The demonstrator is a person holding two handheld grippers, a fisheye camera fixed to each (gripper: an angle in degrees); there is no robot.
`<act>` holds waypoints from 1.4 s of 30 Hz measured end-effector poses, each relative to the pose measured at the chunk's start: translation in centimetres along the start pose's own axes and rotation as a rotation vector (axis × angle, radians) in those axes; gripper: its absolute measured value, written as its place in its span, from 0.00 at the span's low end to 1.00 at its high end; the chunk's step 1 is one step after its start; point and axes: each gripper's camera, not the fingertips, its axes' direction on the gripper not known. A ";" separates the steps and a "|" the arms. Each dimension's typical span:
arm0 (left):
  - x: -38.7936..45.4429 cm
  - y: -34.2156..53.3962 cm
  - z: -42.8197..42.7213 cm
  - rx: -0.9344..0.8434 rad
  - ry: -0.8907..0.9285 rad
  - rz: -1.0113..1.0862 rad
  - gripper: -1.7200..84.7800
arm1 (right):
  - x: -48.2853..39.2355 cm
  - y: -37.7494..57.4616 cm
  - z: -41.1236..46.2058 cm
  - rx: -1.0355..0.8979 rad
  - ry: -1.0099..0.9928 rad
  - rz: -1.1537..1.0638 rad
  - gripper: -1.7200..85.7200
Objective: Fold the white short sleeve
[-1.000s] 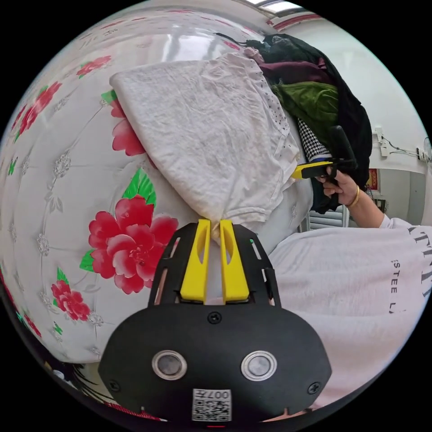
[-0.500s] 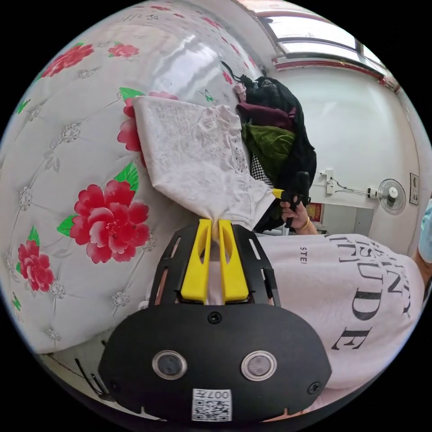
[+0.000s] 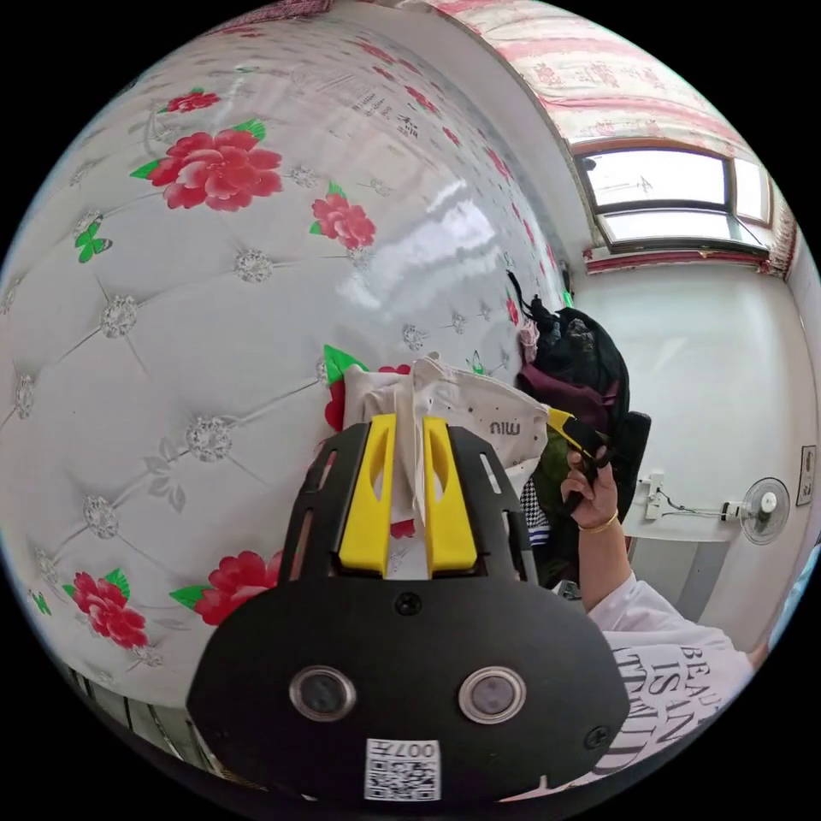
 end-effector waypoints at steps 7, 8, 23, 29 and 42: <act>-0.1 3.2 -0.3 -0.056 -0.124 0.179 0.08 | -7.4 8.3 0.8 0.054 0.200 -0.277 0.09; 0.4 3.3 0.4 -0.075 -0.133 0.211 0.08 | -8.3 8.5 1.6 0.027 0.215 -0.313 0.09; 2.7 2.8 7.5 -0.195 -0.219 0.272 0.07 | -6.9 3.8 10.5 -0.064 0.195 -0.345 0.03; 6.3 4.3 7.2 -0.166 -0.295 0.485 0.06 | -11.8 4.5 14.8 -0.302 0.083 -0.618 0.07; 6.5 4.8 11.8 -0.202 -0.397 0.426 0.01 | -0.5 -2.2 14.4 -0.184 -0.061 -0.263 0.02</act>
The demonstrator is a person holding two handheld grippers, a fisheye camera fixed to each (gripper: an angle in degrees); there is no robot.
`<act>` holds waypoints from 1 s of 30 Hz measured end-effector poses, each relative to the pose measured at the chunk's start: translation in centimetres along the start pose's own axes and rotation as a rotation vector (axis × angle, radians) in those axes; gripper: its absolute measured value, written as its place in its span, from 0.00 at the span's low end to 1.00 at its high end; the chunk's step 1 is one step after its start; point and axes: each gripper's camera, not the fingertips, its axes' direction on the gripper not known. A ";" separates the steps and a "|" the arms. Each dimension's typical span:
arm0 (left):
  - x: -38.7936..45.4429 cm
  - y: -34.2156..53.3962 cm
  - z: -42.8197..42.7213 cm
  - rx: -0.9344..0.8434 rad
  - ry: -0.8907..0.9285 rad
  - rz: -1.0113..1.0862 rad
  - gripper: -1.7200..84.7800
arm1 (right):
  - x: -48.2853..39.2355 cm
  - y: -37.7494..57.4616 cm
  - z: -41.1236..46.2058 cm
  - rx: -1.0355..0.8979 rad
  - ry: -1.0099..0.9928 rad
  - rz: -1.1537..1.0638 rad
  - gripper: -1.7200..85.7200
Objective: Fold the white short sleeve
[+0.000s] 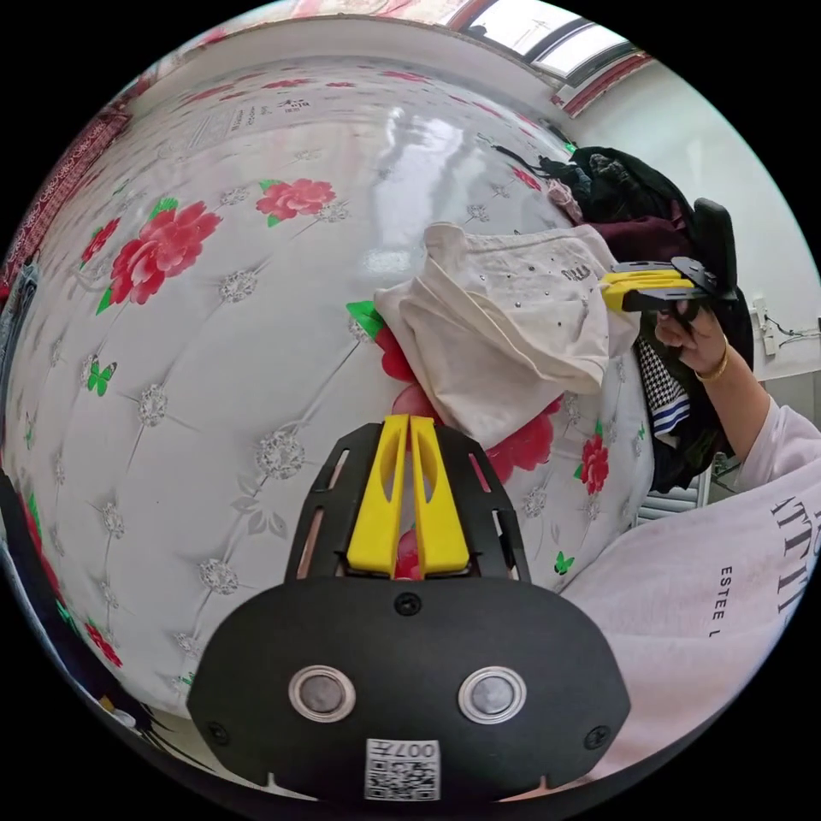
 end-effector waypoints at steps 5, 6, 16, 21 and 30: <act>1.5 -0.2 -1.1 -0.007 0.004 -0.021 0.01 | 7.1 1.2 -3.5 0.192 -0.146 0.204 0.02; 1.9 -0.1 -1.6 0.019 0.012 -0.008 0.01 | 6.7 0.8 -4.1 0.182 -0.075 0.174 0.02; 7.3 -4.9 -3.9 0.199 0.012 0.214 0.01 | 11.9 -2.1 -7.7 0.276 0.042 0.260 0.02; 6.2 -7.3 -1.2 0.099 -0.060 0.140 0.01 | 7.3 1.1 -8.6 0.220 0.187 -0.021 0.02; 5.1 -8.3 -2.2 0.099 0.000 0.047 0.02 | 17.3 3.3 -10.8 0.278 0.171 0.227 0.02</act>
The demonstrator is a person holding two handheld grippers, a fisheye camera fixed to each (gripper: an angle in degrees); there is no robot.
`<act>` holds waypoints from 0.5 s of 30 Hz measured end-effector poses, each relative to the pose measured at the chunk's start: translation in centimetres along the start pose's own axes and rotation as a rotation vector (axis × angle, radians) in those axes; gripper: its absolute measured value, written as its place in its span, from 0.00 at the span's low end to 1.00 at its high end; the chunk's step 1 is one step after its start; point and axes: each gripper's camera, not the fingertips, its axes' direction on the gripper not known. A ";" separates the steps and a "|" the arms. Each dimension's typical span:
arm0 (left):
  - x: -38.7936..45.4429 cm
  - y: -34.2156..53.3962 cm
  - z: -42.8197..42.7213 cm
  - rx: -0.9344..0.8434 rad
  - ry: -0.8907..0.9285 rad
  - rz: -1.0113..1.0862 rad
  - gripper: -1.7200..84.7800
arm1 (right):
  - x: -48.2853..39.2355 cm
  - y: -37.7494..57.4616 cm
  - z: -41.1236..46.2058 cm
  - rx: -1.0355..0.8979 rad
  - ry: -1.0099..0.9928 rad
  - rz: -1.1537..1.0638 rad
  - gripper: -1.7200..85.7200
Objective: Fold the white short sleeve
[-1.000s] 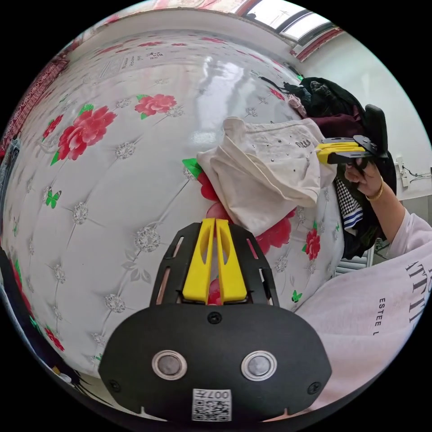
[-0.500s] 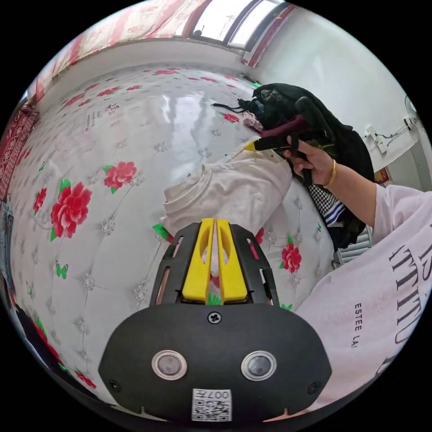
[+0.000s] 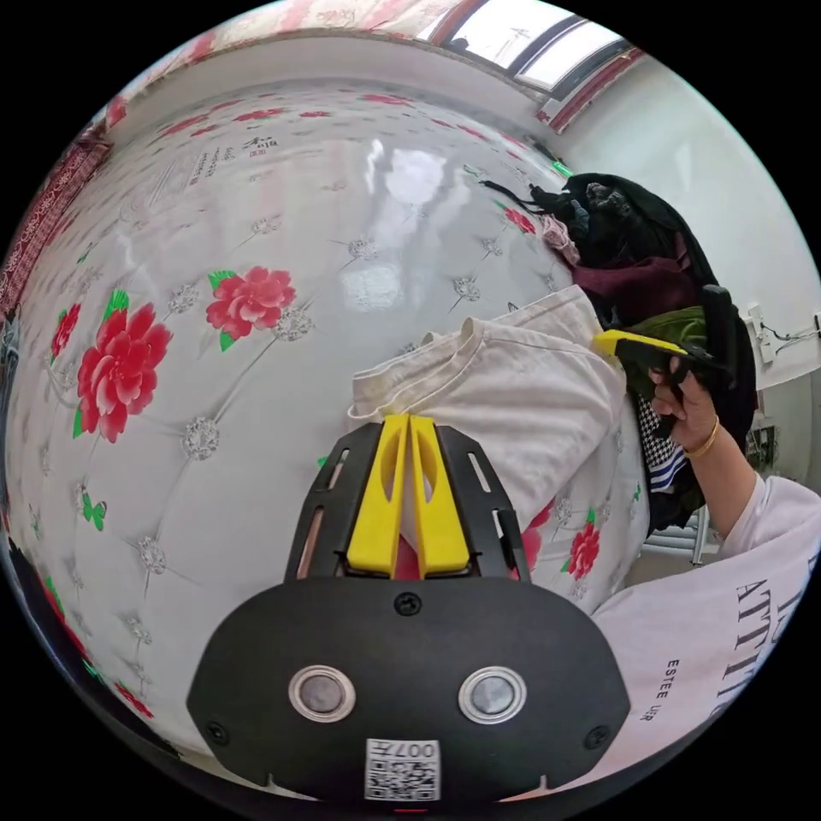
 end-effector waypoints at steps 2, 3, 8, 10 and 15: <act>0.6 1.4 -2.9 0.071 0.006 0.019 0.04 | 0.8 0.8 -2.6 0.091 -0.015 0.014 0.03; 0.7 1.8 -3.5 0.078 0.011 0.021 0.04 | 1.5 1.7 -3.6 0.102 -0.011 0.027 0.03; 2.4 5.0 -5.6 0.055 0.002 0.089 0.07 | 2.9 5.4 -2.1 -0.003 0.064 -0.007 0.06; 2.9 5.3 -4.4 -0.008 -0.030 0.094 0.07 | 4.1 5.3 1.1 -0.132 0.034 -0.027 0.06; 2.8 5.3 -3.9 -0.068 -0.135 0.204 0.02 | 8.5 3.8 2.4 -0.162 0.068 -0.052 0.04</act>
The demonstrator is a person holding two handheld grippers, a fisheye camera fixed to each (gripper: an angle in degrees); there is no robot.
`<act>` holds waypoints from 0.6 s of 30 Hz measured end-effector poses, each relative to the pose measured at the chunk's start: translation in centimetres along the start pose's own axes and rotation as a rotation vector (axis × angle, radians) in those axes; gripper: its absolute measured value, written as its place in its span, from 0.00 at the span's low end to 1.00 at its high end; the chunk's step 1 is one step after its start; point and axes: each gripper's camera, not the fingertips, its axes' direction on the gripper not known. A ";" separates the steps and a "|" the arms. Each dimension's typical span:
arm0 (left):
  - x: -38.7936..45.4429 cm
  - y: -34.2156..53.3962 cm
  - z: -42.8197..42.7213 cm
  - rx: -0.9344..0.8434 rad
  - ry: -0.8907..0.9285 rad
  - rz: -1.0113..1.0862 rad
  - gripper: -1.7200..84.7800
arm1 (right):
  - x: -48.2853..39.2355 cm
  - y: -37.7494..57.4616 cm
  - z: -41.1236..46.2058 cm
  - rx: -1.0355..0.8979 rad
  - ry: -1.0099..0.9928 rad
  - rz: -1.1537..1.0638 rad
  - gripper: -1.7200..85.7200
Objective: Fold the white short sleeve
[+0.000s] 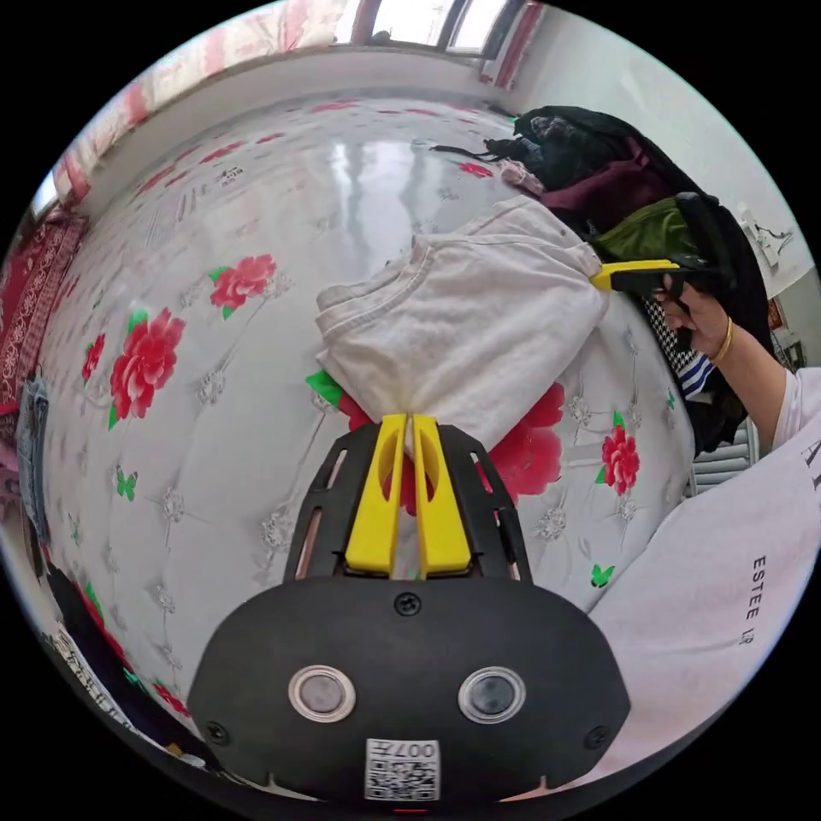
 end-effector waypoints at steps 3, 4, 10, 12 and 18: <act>-0.7 -0.9 -1.1 -0.062 -0.006 -0.005 0.01 | 3.3 -0.1 0.8 0.001 -0.093 0.024 0.04; -1.4 -0.7 -1.8 -0.061 0.024 -0.045 0.01 | 4.1 0.0 0.8 0.009 -0.127 0.051 0.04; -6.9 3.7 -7.0 0.086 0.263 -0.344 0.13 | 10.5 3.4 -0.6 0.202 -0.351 0.280 0.12; -8.5 4.6 -6.7 0.052 0.373 -0.407 0.17 | 12.1 3.8 1.1 0.205 -0.423 0.331 0.13; -10.5 3.6 -8.3 -0.013 0.386 -0.396 0.20 | 13.3 2.2 7.9 0.151 -0.446 0.392 0.14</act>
